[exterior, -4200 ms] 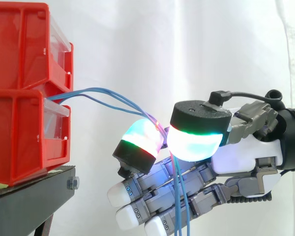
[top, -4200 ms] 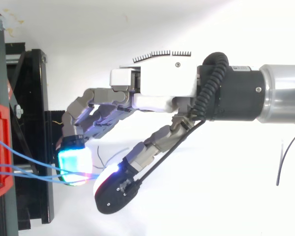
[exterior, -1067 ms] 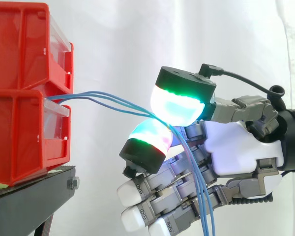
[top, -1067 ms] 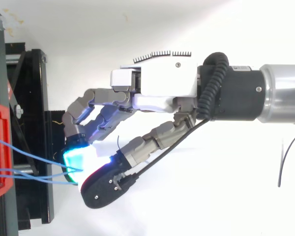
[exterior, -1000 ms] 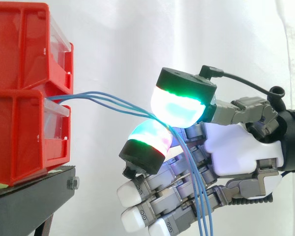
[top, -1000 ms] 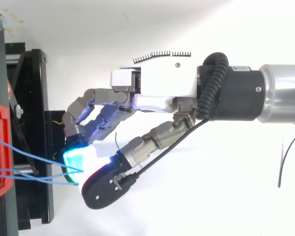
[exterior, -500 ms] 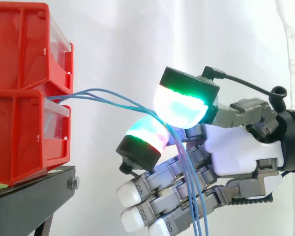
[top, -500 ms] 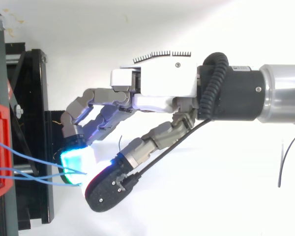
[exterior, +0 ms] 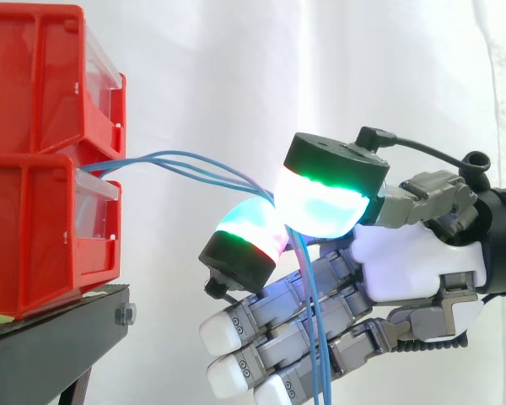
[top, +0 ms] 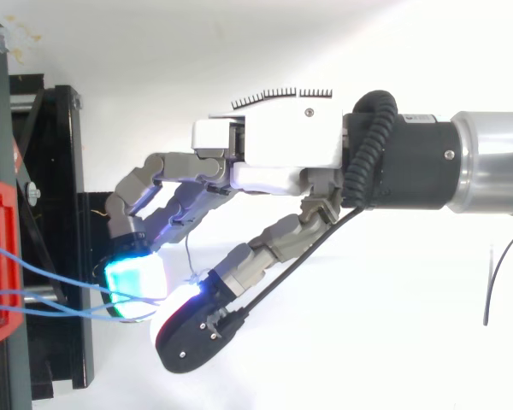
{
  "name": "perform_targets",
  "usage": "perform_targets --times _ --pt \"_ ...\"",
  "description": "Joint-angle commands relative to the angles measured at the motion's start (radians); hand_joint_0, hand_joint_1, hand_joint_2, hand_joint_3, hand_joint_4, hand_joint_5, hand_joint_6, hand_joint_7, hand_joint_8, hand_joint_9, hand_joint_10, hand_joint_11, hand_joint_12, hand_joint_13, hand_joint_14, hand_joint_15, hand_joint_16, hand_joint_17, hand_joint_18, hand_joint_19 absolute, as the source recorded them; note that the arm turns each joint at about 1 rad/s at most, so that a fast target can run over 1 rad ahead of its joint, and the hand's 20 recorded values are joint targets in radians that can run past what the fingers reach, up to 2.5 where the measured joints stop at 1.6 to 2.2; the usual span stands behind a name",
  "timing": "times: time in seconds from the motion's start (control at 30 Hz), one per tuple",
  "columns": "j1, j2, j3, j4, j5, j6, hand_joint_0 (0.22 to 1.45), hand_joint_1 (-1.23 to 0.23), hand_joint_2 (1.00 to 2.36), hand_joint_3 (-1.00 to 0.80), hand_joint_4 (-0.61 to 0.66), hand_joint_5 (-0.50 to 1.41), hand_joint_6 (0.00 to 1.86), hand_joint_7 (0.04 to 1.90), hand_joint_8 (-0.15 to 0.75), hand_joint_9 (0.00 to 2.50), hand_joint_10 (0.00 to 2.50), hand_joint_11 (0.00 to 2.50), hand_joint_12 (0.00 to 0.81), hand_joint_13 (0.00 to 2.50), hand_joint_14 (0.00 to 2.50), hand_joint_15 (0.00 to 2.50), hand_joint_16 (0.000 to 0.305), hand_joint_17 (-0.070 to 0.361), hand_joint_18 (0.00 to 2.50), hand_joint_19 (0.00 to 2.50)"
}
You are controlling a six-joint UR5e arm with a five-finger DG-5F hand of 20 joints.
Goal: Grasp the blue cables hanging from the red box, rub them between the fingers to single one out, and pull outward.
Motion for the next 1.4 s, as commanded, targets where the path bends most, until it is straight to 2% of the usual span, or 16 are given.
perform_targets --times 0.0,0.33,0.47,0.6,0.73,0.93,1.3,1.37 --pt "0.0 0.0 0.0 0.0 0.0 0.0 0.63 -0.81 1.01 -0.36 -0.05 -0.15 0.87 1.11 0.277 0.69 0.01 0.16 0.351 0.61 0.01 0.21 0.039 0.087 0.59 0.24" --pt "0.0 0.001 0.0 0.0 -0.002 0.0 0.59 -0.68 1.01 -0.31 -0.05 -0.12 0.8 1.11 0.266 0.7 0.0 0.12 0.358 0.59 0.01 0.23 0.04 0.089 0.55 0.27" --pt "-0.001 0.0 0.0 0.0 -0.002 -0.001 0.59 -0.68 1.02 -0.26 -0.02 -0.14 0.82 1.07 0.275 0.7 0.0 0.16 0.362 0.59 0.01 0.23 0.04 0.09 0.55 0.26" --pt "0.0 0.001 0.0 0.0 -0.002 -0.001 0.59 -0.75 1.02 -0.23 0.02 -0.16 0.84 1.06 0.287 0.68 0.01 0.18 0.364 0.59 0.01 0.23 0.04 0.09 0.55 0.25" --pt "-0.001 0.0 0.0 0.0 -0.002 -0.001 0.59 -0.79 1.01 -0.33 0.07 -0.17 0.86 1.02 0.295 0.69 0.01 0.2 0.364 0.59 0.01 0.23 0.04 0.091 0.56 0.25" --pt "0.0 0.0 0.0 0.0 0.001 -0.001 0.53 -0.72 1.0 -0.48 0.07 -0.15 0.85 1.04 0.31 0.73 0.01 0.21 0.372 0.6 0.01 0.23 0.043 0.097 0.58 0.25" --pt "0.0 0.0 0.0 0.002 0.001 -0.001 0.5 -0.67 1.0 -0.5 0.09 -0.14 0.84 1.07 0.329 0.76 0.01 0.19 0.393 0.62 0.01 0.23 0.046 0.103 0.61 0.25" --pt "0.002 0.0 0.0 0.0 0.0 0.0 0.53 -0.69 1.0 -0.46 0.08 -0.14 0.84 1.08 0.321 0.76 0.01 0.21 0.385 0.61 0.01 0.23 0.044 0.099 0.6 0.26"
